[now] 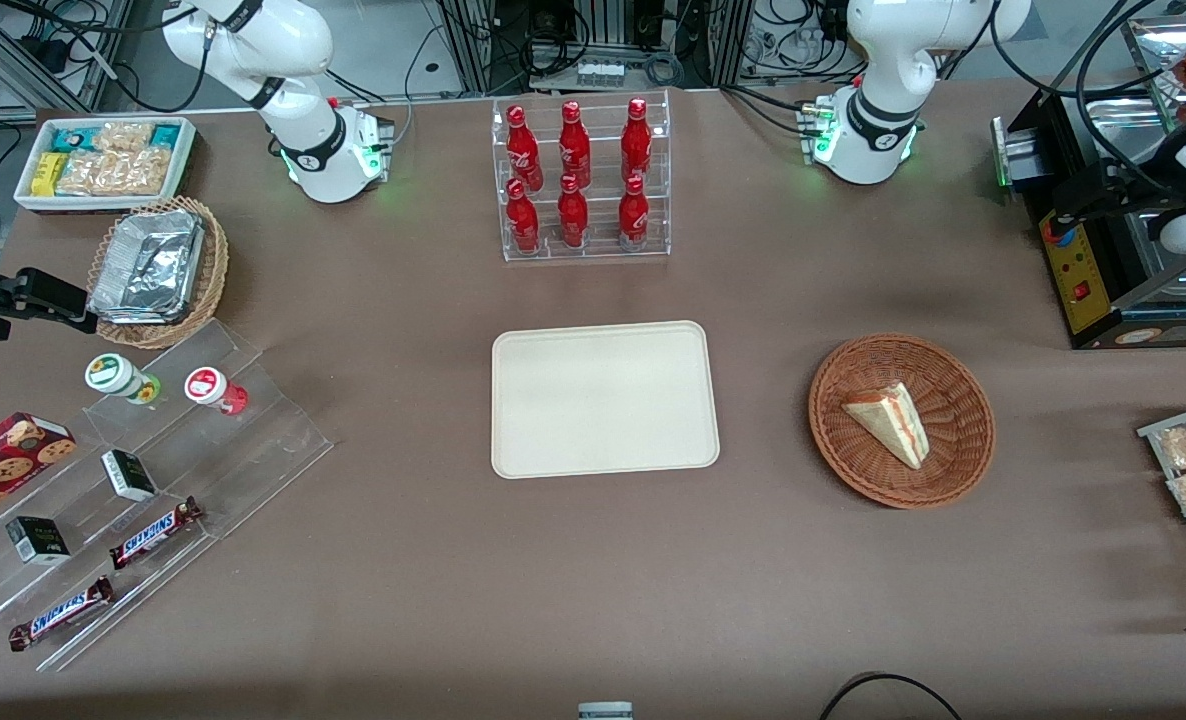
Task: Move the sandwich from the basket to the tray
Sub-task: 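Move the left gripper from rest toward the wicker basket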
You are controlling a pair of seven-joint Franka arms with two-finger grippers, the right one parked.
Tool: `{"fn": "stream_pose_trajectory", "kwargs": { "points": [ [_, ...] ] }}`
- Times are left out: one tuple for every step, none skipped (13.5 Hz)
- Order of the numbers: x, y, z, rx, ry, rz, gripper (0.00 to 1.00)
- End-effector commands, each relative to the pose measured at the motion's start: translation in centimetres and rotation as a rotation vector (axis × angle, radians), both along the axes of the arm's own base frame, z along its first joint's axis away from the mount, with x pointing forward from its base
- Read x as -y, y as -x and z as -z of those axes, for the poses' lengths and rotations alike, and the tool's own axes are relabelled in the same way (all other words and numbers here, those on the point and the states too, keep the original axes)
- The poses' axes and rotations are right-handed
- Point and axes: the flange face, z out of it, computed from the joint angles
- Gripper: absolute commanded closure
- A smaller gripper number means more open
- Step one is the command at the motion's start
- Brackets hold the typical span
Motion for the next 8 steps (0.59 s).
{"fn": "stream_pose_trajectory", "kwargs": {
  "points": [
    [0.1, 0.5, -0.2, 0.015, -0.004, 0.009, 0.0],
    [0.1, 0.4, -0.1, 0.013, -0.008, 0.01, 0.0],
    [0.1, 0.2, 0.0, 0.021, -0.011, 0.013, 0.0],
    [0.1, -0.4, 0.8, 0.027, -0.01, 0.011, 0.0],
    [0.2, -0.9, 1.8, 0.015, -0.007, 0.011, 0.0],
    [0.3, -1.6, 3.4, 0.012, -0.008, 0.009, 0.0],
    [0.3, -2.1, 5.3, 0.017, -0.009, 0.005, 0.0],
    [0.4, -2.5, 7.1, 0.029, -0.01, 0.002, 0.0]
  ]
}}
